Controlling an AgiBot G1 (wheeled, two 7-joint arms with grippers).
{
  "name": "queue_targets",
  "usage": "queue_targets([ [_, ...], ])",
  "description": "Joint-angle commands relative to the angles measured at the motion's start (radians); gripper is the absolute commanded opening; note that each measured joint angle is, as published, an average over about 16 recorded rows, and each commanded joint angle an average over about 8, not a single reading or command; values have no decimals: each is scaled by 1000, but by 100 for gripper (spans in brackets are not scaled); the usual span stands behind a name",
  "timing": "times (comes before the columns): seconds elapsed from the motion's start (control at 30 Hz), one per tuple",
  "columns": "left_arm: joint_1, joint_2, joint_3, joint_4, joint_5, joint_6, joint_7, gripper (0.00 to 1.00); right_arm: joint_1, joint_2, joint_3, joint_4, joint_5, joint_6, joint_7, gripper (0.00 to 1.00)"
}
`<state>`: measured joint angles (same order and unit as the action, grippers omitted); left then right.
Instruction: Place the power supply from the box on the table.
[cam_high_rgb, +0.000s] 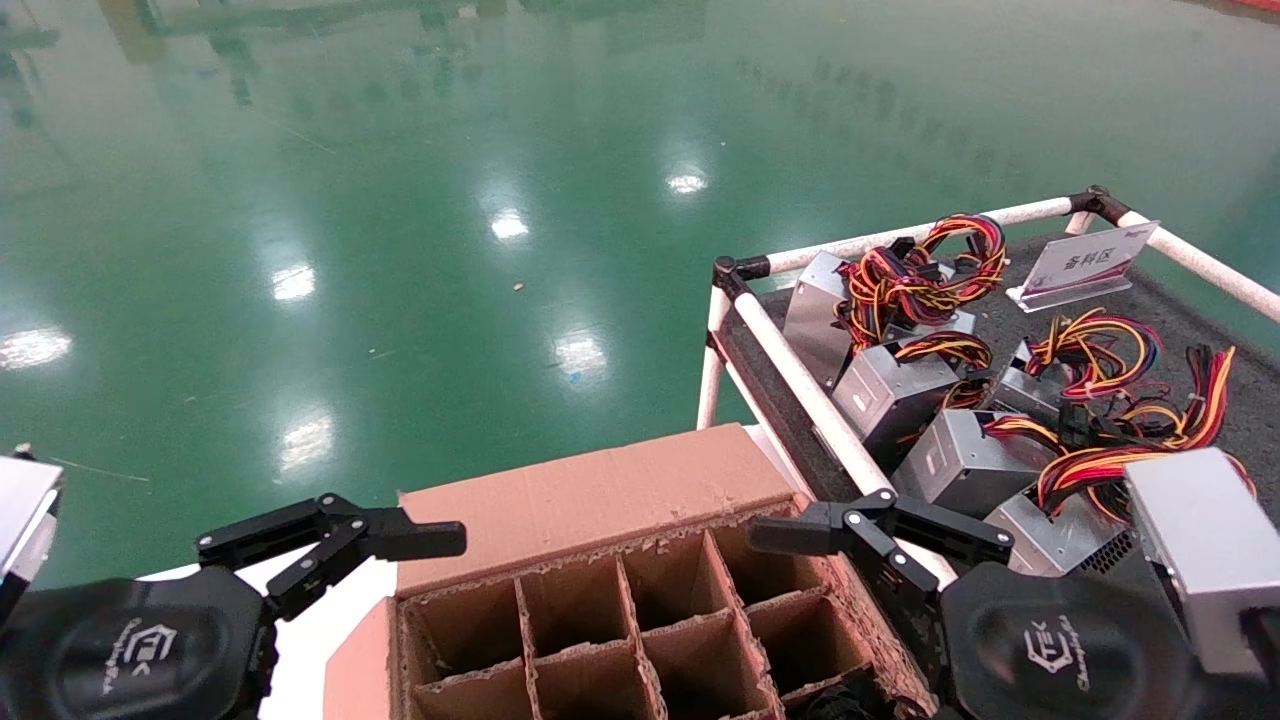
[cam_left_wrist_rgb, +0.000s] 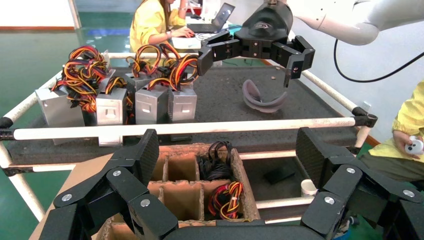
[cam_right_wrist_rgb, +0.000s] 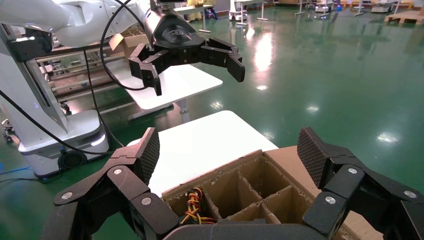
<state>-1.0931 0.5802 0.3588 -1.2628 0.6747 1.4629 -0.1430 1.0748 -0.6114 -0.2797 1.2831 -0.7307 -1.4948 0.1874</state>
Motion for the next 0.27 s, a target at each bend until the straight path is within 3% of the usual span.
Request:
queue_targets([
  [0.03, 0, 0, 0, 0, 0, 0, 0, 100, 0, 0, 0, 0, 0, 0, 0, 100],
  [0.27, 0, 0, 0, 0, 0, 0, 0, 100, 0, 0, 0, 0, 0, 0, 0, 100],
])
